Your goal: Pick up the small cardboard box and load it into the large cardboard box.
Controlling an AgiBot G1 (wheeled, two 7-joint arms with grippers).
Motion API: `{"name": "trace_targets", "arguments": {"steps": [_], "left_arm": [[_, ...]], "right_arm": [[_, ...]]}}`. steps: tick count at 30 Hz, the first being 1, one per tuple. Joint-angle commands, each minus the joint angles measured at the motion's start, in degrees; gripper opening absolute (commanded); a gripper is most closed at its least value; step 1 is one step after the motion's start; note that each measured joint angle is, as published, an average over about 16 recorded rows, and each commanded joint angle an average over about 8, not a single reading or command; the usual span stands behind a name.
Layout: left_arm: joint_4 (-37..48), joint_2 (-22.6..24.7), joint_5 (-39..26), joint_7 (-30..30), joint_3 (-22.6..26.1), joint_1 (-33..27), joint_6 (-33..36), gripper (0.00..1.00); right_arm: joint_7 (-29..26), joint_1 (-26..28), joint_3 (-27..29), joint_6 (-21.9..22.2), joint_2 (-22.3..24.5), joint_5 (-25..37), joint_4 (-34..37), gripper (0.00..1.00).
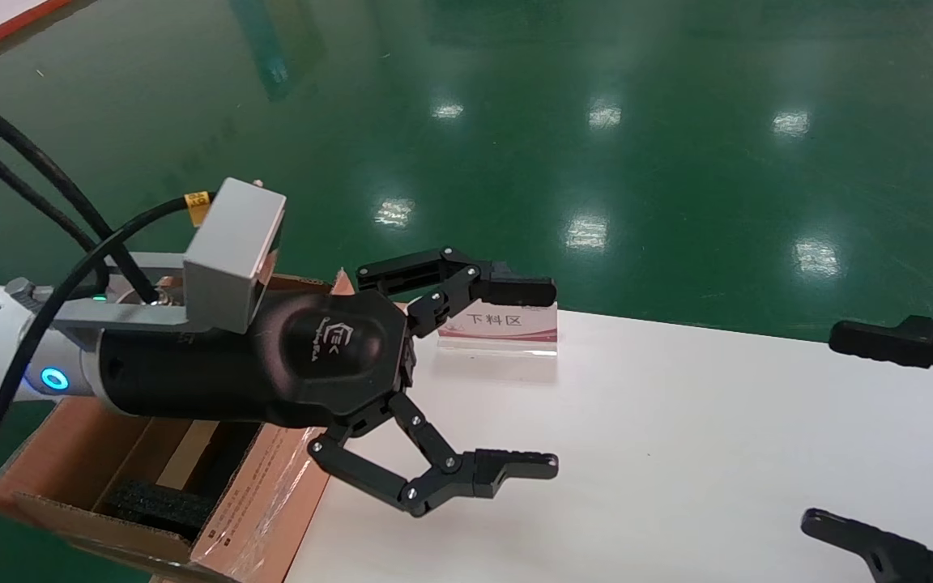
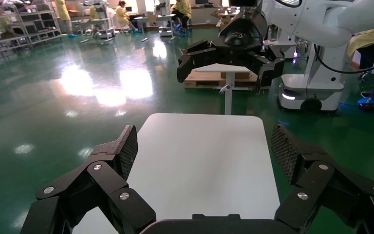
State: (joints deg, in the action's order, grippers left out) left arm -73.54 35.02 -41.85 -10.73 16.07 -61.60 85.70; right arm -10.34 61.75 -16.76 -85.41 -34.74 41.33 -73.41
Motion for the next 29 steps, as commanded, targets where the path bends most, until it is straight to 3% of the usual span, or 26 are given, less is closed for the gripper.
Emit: {"name": "trace_targets", "arguments": {"steps": [1, 29], "left_arm": [[0.0, 0.0, 0.0, 0.0, 0.0, 0.0, 0.0, 1.00], [0.0, 0.0, 0.1, 0.1, 0.1, 0.0, 0.0, 1.00]], "right_arm": [[0.0, 0.0, 0.0, 0.0, 0.0, 0.0, 0.0, 1.00], [-0.3, -0.2, 0.6, -0.2, -0.2, 0.4, -0.1, 1.00]]}}
